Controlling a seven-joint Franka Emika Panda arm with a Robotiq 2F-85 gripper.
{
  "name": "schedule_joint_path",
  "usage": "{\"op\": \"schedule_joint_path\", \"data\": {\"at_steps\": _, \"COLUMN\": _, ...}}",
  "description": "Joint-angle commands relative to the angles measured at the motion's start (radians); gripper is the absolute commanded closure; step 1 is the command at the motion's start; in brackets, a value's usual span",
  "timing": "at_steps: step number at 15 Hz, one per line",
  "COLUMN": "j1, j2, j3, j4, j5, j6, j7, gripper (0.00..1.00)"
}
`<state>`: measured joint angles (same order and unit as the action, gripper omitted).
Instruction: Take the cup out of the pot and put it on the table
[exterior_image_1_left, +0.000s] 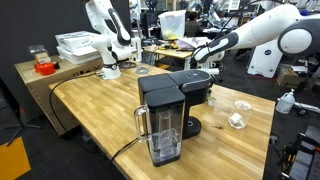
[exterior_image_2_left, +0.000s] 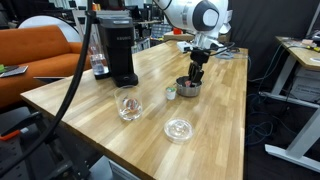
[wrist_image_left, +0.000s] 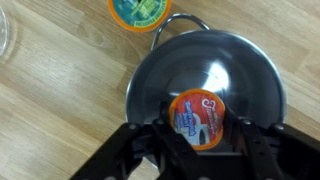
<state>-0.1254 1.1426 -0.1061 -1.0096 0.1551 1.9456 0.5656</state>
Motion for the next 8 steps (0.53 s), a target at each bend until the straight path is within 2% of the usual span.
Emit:
{"op": "schedule_joint_path", "data": {"at_steps": 1, "j1": -0.010, "j2": 0.003, "j3": 0.008, "j4": 0.032, "j5": 0.016, "j6": -0.023, "j7": -0.022, "gripper": 0.76}}
{"op": "schedule_joint_path", "data": {"at_steps": 8, "j1": 0.022, "j2": -0.092, "j3": 0.010, "j4": -0.059, "j5": 0.001, "j6": 0.000, "j7": -0.019, "gripper": 0.76}}
